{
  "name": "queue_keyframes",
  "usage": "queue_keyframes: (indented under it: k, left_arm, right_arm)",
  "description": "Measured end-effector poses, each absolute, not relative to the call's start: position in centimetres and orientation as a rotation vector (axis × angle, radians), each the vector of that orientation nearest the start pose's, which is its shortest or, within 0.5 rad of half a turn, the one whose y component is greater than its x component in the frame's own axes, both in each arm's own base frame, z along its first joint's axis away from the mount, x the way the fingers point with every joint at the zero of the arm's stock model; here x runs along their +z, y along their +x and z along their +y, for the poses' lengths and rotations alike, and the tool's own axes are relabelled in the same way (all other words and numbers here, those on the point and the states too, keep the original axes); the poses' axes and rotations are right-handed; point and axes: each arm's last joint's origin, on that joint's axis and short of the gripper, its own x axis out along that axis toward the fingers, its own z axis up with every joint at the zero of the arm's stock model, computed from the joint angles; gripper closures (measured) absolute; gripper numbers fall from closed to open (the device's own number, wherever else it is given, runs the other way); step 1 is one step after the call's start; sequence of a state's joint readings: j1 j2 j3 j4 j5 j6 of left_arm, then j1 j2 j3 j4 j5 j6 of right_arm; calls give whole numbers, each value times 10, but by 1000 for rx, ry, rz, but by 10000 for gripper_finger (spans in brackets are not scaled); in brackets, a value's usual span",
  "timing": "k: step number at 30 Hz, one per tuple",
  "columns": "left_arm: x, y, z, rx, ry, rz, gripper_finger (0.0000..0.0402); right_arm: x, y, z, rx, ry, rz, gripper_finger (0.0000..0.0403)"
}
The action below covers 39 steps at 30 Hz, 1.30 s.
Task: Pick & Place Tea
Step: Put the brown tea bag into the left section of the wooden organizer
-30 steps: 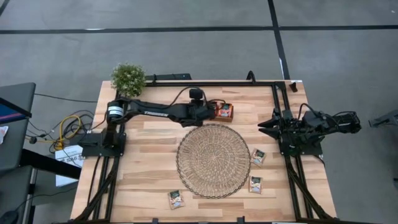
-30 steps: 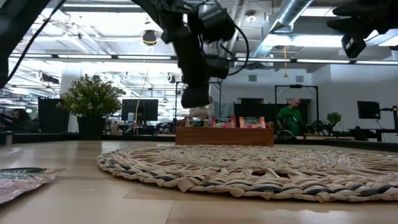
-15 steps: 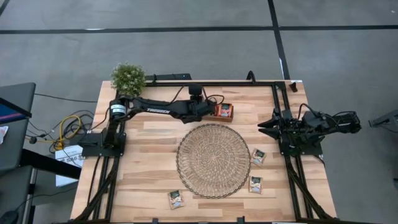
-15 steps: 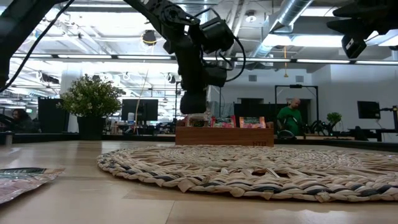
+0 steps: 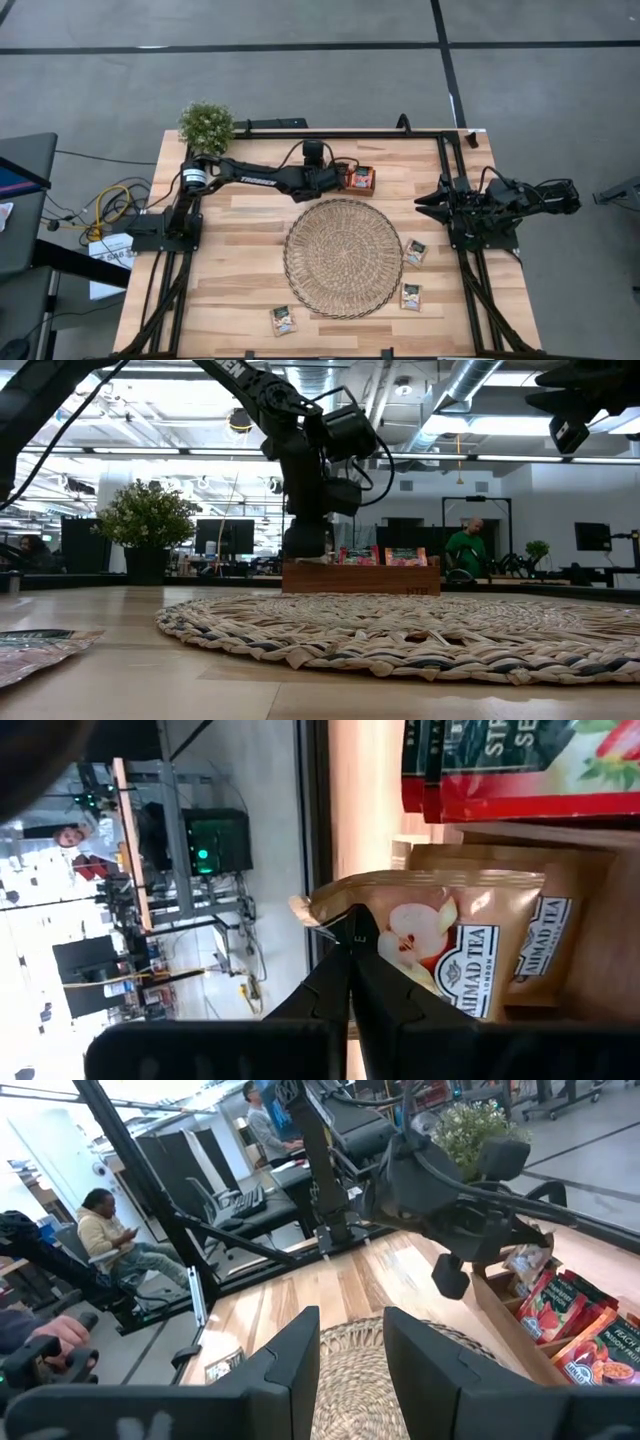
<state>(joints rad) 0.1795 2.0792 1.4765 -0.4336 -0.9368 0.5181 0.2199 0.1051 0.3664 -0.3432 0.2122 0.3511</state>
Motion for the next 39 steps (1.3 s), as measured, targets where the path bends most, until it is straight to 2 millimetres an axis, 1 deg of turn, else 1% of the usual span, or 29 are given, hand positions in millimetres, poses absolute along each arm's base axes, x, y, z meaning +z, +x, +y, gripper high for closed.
queue_keyframes:
  k: [17,22,28,32,39]
  left_arm:
    - [171,417,98,716,795,1255,401]
    - [171,417,98,741,759,1235,401]
    - [171,417,98,754,764,1237,401]
    - [171,417,98,753,768,1243,385]
    - [171,417,98,749,772,1245,330]
  right_arm:
    - [245,74,10,-7,349,80,298]
    - [245,74,10,-7,350,80,298]
    - [245,74,10,-6,350,80,298]
    - [245,74,10,-6,350,80,298]
    - [245,74,10,-7,350,80,298]
